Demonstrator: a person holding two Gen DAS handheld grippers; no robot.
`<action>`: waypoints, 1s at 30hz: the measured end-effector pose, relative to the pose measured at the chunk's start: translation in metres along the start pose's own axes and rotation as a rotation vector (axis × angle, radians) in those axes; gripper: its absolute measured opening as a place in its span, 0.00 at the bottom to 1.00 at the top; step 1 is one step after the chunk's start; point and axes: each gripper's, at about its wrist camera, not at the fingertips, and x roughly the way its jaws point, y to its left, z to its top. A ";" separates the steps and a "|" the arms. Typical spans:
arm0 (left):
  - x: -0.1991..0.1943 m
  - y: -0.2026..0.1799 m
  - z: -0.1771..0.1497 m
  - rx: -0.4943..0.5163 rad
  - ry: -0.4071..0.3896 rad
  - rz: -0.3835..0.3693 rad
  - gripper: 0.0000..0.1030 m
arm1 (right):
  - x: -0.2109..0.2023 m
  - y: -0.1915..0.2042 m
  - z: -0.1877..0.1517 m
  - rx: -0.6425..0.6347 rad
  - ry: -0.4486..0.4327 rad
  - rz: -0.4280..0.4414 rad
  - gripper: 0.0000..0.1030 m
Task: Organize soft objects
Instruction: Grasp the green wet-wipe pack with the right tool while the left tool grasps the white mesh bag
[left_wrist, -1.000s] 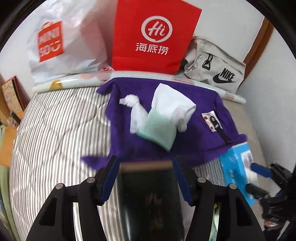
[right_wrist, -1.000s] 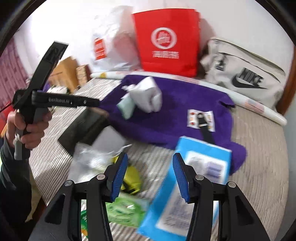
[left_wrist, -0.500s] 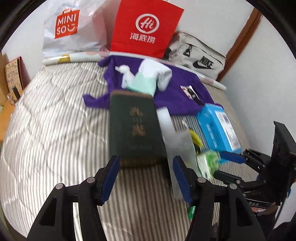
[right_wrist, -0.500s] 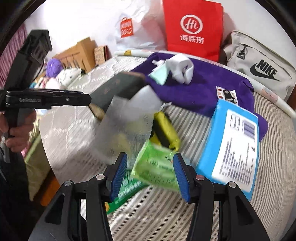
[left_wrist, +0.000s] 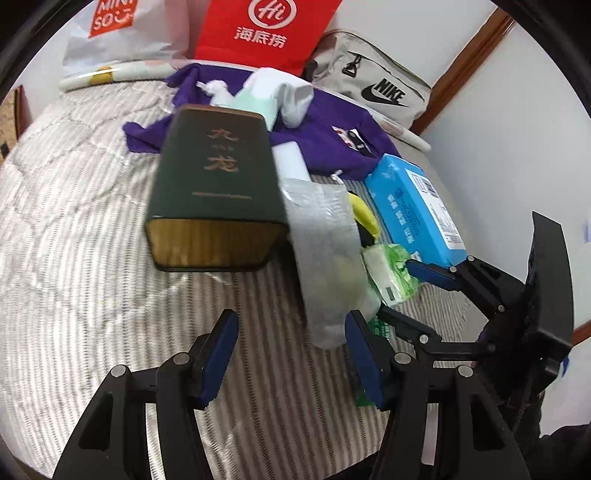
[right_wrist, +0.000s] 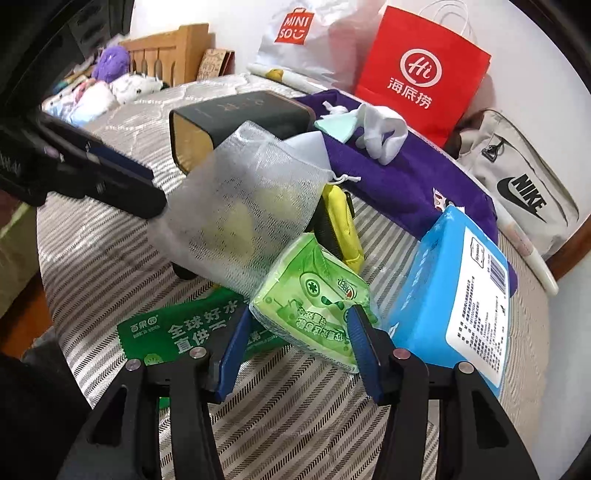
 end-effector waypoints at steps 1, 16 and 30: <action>0.001 -0.001 0.000 -0.001 0.000 -0.010 0.56 | -0.002 -0.002 0.000 0.009 -0.008 0.004 0.41; 0.001 -0.009 0.001 0.000 -0.069 -0.086 0.04 | -0.061 -0.009 -0.025 0.157 -0.103 0.007 0.28; -0.035 0.039 -0.044 -0.038 -0.037 0.184 0.05 | -0.059 -0.028 -0.074 0.246 0.006 -0.117 0.33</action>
